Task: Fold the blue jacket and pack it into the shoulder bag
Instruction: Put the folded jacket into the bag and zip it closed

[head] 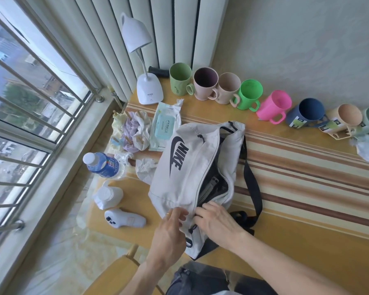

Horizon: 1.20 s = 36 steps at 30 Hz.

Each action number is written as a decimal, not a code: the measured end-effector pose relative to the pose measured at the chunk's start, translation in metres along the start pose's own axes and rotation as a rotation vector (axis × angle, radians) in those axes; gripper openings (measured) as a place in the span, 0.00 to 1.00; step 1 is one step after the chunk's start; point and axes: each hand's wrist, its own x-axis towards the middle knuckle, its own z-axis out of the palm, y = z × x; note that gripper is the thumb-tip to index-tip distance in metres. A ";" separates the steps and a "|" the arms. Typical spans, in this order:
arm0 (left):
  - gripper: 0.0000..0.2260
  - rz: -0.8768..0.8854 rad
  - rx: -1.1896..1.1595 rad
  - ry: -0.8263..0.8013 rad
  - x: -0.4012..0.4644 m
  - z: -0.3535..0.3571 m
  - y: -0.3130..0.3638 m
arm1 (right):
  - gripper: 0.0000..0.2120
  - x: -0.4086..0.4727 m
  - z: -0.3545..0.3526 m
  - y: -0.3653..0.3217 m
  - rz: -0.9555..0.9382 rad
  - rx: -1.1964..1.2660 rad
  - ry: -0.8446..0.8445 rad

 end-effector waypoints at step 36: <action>0.16 -0.104 0.143 0.044 -0.013 0.022 -0.014 | 0.23 0.036 -0.055 0.039 0.542 0.343 0.301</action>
